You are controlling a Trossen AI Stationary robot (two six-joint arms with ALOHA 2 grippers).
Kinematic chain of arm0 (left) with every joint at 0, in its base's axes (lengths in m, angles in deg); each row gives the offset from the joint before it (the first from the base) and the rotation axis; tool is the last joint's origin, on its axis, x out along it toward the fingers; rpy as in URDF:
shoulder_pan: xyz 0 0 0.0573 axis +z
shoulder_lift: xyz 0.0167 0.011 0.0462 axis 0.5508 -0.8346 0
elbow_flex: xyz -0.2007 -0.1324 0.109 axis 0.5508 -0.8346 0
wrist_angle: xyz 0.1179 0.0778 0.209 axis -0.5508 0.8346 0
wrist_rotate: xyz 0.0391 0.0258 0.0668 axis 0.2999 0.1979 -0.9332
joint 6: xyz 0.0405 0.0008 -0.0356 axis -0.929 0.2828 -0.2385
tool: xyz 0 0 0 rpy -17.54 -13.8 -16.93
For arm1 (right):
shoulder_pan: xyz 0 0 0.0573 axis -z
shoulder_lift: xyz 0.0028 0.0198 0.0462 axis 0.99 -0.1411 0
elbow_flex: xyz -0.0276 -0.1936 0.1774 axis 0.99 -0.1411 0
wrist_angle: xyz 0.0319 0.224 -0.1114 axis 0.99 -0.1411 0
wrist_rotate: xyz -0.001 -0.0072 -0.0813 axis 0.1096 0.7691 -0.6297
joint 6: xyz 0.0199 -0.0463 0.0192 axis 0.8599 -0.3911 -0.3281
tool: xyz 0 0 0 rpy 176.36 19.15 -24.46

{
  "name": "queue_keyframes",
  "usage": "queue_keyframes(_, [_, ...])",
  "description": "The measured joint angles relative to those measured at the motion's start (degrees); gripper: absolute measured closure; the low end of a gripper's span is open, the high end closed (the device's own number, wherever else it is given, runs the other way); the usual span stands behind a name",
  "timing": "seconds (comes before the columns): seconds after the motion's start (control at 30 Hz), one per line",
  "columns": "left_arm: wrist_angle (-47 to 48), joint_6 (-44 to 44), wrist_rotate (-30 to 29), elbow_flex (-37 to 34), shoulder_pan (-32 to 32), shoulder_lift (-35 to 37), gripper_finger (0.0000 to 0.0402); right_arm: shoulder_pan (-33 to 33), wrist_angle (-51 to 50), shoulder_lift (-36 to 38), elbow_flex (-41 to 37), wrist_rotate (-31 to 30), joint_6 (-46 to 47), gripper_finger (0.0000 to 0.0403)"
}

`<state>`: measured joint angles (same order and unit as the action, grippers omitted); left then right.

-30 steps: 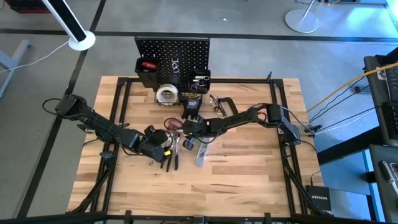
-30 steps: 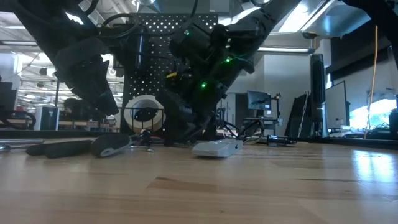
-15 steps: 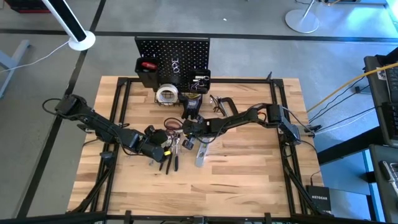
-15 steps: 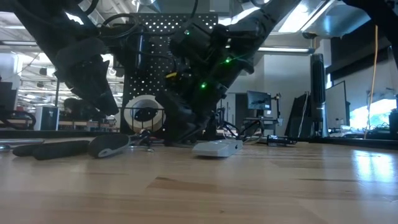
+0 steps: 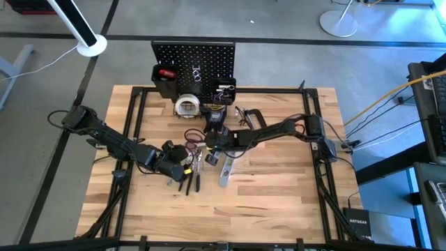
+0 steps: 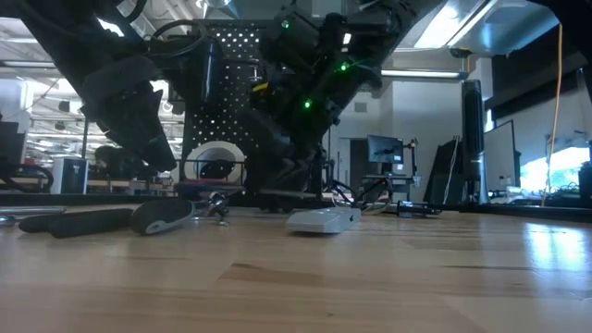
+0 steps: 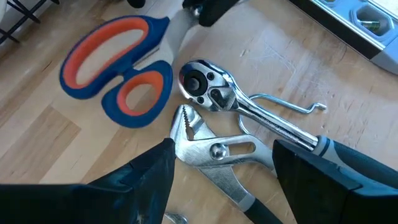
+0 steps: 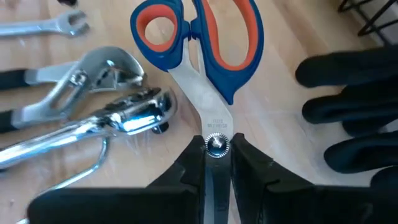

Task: Hang tools onto peg board
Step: Hang the scissors on the pegboard

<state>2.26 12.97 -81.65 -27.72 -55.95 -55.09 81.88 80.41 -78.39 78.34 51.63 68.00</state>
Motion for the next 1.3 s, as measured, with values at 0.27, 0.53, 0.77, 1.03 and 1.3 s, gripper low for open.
queue_keyframes(0.27, [0.1,1.0,-1.0,0.5,-1.3,2.6,0.0148,-0.7,-3.6,3.3,0.0,-3.1,-1.2,0.0351])
queue_keyframes(0.53, [0.0,3.6,-13.1,0.1,-7.8,10.4,0.0148,-4.0,-8.3,8.8,0.1,-10.1,-3.1,0.0349])
queue_keyframes(0.77, [0.0,8.4,-25.2,-2.4,-12.3,16.0,0.0148,-6.1,-10.6,15.0,0.1,-15.8,-4.9,0.0349])
queue_keyframes(1.03, [-11.3,10.7,-33.9,-8.2,-12.7,20.4,0.0148,-7.2,-10.1,23.8,-1.6,-22.3,-7.1,0.0349])
queue_keyframes(1.3, [-46.4,-12.4,-22.6,-12.7,-5.3,20.2,0.0148,-7.1,1.3,26.1,-3.4,-22.2,-12.5,0.0349])
